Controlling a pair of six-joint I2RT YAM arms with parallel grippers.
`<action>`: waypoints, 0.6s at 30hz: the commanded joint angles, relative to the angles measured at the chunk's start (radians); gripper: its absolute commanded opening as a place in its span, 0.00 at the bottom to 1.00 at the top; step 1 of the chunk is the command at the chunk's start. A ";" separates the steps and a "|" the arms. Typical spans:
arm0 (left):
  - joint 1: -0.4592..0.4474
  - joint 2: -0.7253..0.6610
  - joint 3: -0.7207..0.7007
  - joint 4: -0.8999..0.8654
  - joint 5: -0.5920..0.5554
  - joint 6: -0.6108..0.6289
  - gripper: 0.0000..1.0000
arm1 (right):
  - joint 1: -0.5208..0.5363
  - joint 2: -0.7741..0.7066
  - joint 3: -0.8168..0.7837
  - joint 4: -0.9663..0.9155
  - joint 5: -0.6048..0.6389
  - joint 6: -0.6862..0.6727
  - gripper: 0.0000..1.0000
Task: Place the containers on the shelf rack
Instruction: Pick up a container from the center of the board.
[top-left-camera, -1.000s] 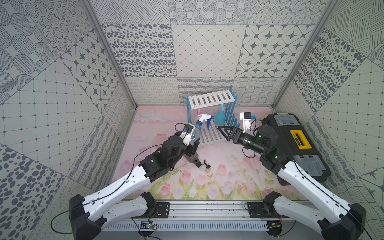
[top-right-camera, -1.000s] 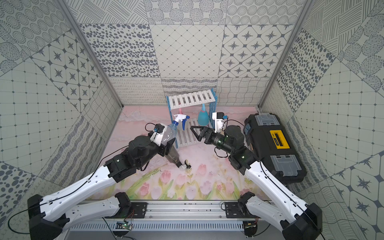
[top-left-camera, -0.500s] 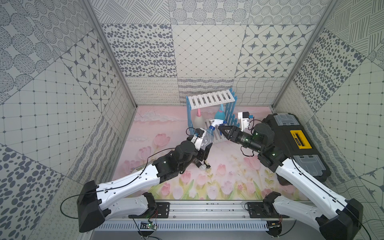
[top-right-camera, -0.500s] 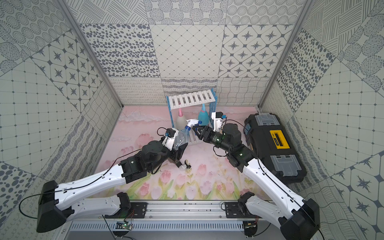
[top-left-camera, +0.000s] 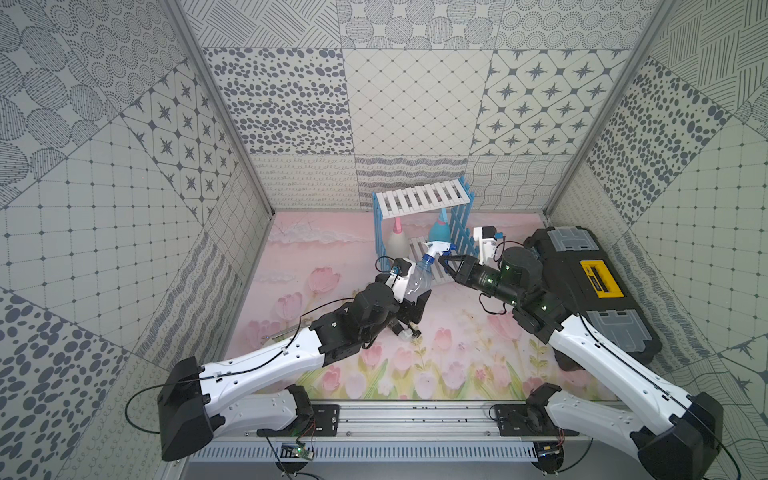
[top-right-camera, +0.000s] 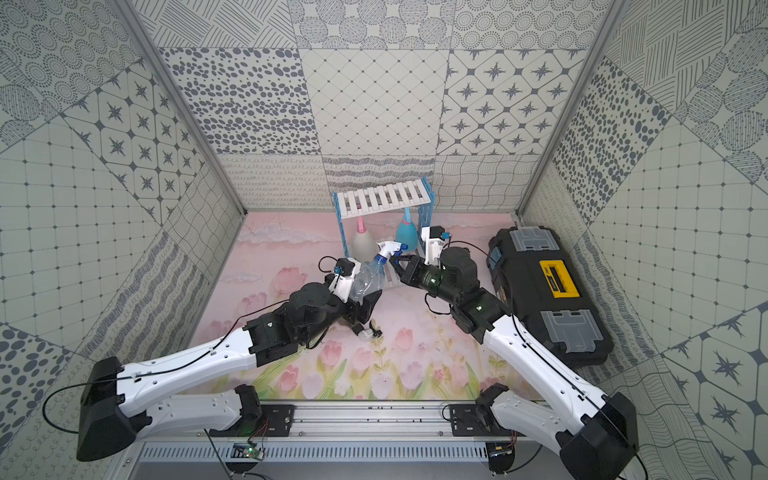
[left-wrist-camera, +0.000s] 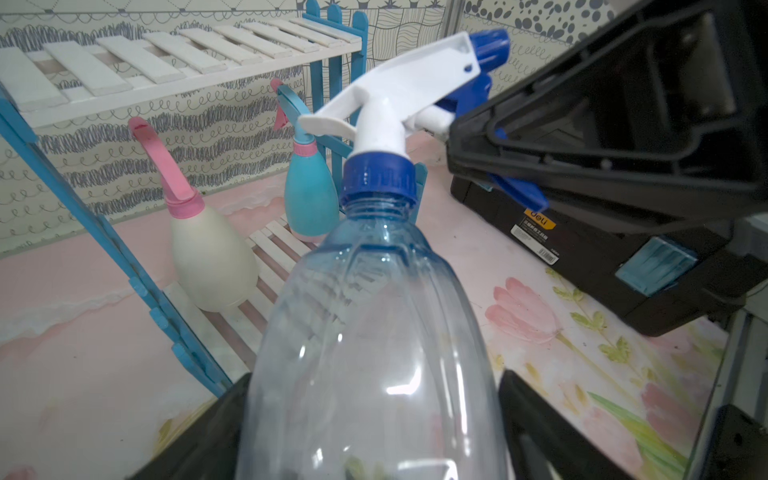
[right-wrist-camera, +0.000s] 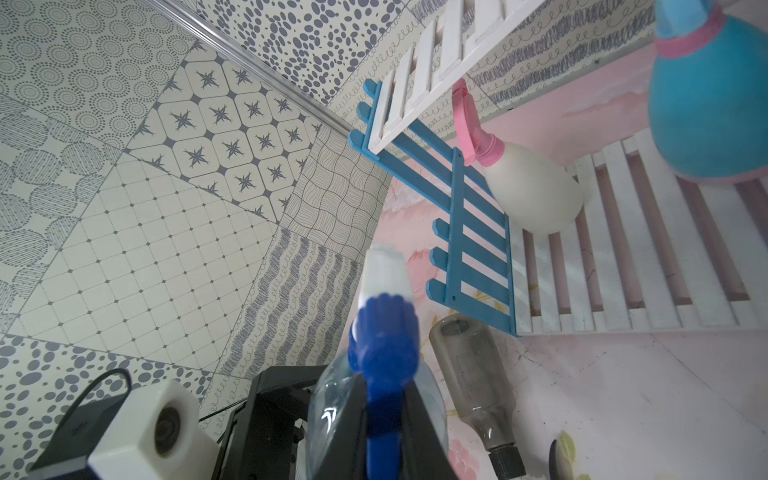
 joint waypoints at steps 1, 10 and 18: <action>0.005 0.008 -0.001 0.045 0.152 -0.017 0.99 | -0.002 -0.028 -0.024 -0.013 0.077 -0.043 0.00; 0.153 -0.055 -0.027 -0.039 0.713 -0.132 0.99 | -0.029 -0.059 -0.103 -0.018 0.035 -0.200 0.00; 0.337 -0.045 0.108 -0.210 1.063 -0.083 0.99 | -0.048 -0.069 -0.113 0.114 -0.359 -0.293 0.00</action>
